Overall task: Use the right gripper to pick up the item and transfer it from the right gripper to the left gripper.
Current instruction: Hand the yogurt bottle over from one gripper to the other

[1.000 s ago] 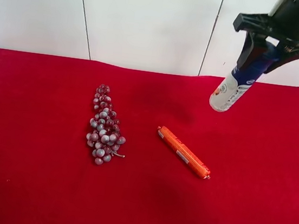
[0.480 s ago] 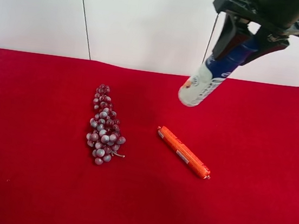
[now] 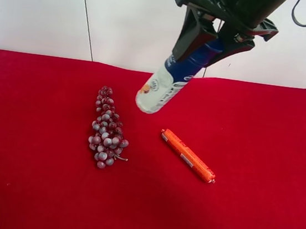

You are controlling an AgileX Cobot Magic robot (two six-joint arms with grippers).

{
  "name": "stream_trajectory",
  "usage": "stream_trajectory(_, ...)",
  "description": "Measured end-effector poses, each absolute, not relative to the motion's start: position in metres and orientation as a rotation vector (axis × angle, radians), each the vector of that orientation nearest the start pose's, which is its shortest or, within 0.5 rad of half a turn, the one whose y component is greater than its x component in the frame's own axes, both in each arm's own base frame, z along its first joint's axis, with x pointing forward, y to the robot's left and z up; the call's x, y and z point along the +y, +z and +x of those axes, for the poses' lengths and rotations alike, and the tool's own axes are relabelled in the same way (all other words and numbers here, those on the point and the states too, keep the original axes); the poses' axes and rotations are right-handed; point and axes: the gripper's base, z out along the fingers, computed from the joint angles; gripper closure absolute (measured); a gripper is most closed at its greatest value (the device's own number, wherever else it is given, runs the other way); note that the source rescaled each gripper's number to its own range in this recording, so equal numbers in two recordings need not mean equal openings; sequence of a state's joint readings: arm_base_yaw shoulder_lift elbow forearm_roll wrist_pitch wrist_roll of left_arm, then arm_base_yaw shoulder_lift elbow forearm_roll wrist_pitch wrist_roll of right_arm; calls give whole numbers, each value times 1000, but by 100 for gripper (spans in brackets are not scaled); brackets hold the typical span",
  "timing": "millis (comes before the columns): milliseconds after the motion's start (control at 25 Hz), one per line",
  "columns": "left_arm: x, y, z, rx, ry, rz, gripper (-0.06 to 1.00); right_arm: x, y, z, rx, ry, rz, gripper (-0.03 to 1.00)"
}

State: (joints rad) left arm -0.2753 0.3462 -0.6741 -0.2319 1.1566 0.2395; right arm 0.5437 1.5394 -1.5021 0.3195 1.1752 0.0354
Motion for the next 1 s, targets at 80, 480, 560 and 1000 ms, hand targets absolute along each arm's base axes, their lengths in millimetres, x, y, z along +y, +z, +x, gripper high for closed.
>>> stream_trajectory(80, -32, 320, 34, 2239, -336, 665, -6, 191, 364, 256, 2670, 646, -624, 97)
stream_trajectory(480, -67, 326, 73, 2250, -317, 1064, -6, 201, 369, 249, 2655, 827, -642, 97)
stream_trajectory(560, -79, 327, 84, 2234, -295, 1133, -6, 202, 369, 248, 2652, 855, -646, 97)
stream_trajectory(1000, -144, 343, 132, 2068, -262, 1275, -6, 207, 373, 242, 2647, 979, -684, 97)
